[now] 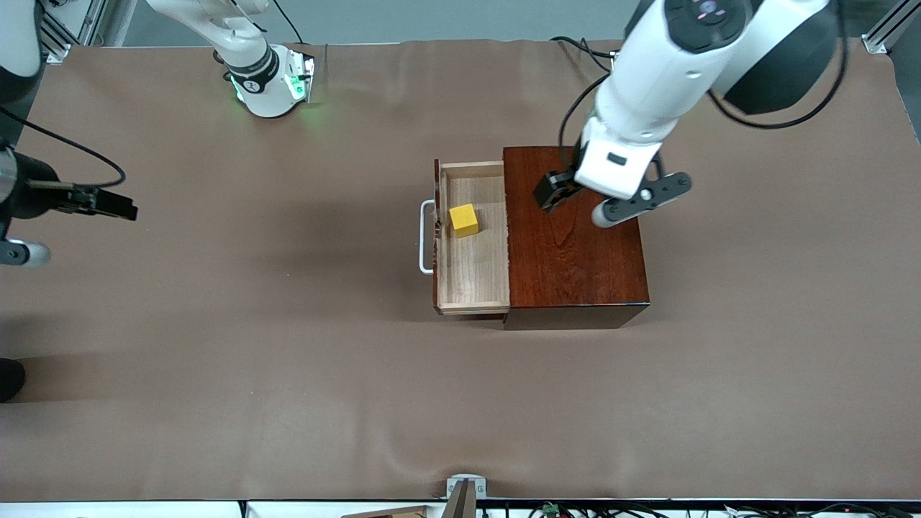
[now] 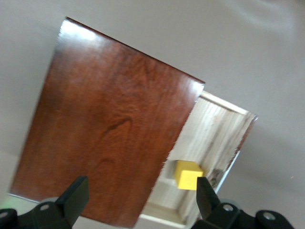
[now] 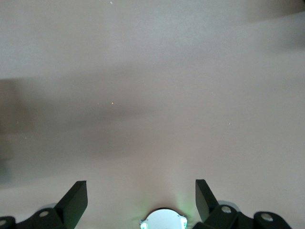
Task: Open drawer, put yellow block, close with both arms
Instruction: 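Lower the left gripper to the drawer front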
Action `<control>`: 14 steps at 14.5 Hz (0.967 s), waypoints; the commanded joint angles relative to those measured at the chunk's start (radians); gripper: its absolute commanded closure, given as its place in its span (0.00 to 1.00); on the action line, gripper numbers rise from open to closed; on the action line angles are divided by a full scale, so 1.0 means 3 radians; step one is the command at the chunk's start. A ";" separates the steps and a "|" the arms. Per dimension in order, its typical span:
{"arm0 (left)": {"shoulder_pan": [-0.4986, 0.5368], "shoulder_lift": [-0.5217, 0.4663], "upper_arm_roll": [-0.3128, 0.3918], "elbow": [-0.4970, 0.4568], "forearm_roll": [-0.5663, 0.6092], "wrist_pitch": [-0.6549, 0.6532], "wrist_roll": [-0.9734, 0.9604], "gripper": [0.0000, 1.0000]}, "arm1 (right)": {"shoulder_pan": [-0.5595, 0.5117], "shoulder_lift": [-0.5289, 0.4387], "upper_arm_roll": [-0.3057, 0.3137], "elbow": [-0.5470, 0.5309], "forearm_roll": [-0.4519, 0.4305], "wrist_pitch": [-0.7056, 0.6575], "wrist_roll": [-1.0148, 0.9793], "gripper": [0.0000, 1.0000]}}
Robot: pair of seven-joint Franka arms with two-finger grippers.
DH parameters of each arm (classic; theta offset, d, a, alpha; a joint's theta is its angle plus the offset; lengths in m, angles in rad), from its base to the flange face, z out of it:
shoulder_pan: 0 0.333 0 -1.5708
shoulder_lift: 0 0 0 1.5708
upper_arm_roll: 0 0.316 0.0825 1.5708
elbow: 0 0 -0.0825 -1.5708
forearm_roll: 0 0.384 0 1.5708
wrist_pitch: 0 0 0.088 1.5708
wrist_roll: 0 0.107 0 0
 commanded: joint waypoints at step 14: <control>-0.1958 0.1214 0.1162 0.0718 0.0515 0.1228 -0.2307 0.00 | 0.0067 -0.1034 -0.0172 -0.1281 0.0094 0.0755 -0.0855 0.00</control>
